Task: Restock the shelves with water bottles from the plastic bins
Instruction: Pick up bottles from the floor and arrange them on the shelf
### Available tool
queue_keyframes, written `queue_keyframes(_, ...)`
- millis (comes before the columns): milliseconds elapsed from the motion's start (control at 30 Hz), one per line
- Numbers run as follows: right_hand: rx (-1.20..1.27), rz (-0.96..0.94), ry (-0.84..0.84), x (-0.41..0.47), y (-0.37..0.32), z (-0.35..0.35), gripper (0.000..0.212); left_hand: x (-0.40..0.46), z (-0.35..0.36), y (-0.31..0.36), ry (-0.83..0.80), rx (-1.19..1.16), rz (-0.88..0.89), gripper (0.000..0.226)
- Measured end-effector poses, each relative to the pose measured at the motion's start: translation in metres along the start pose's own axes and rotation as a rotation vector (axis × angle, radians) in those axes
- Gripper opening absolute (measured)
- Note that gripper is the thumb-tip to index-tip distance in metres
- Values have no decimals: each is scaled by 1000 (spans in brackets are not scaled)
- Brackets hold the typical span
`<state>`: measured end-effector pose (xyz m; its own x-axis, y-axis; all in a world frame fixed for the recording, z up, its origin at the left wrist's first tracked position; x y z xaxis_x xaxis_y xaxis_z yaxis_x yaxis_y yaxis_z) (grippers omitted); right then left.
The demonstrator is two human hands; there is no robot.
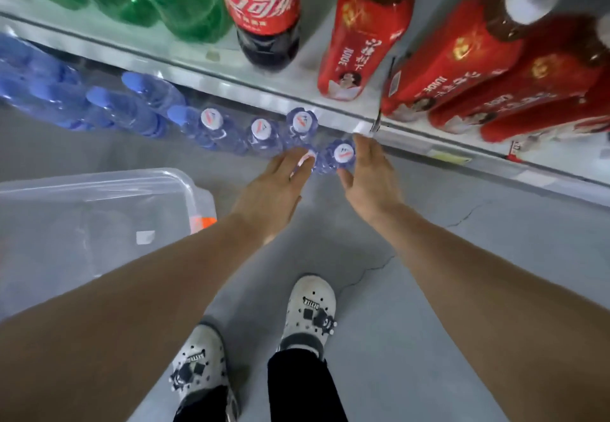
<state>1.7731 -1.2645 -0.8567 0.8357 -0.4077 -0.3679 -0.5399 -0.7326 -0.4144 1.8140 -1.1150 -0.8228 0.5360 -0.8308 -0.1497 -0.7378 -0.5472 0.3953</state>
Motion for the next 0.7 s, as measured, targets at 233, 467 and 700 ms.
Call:
queue_keyframes(233,226,59,72,10,6,26,47,-3,29,-5,11,-43,-53,73)
queue_keyframes(467,281,199,78,-2,15,9,40,-2,24,-3,-189,9,-130,85)
queue_keyframes(700,400,200,124,-83,-7,-96,30,-20,-39,13,-419,-7,-262,81)
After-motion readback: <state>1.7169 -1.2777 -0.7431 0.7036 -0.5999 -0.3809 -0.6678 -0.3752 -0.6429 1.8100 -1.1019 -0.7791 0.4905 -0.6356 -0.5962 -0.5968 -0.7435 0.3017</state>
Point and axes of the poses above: each hand's wrist, its own x-axis towards the middle knuckle, its own z-axis out of the palm, y = z × x, the point moved 9 cm from there along x, towards the middle knuckle, and after that the axes turned 3 degrees about x, right-handed, at the moved point
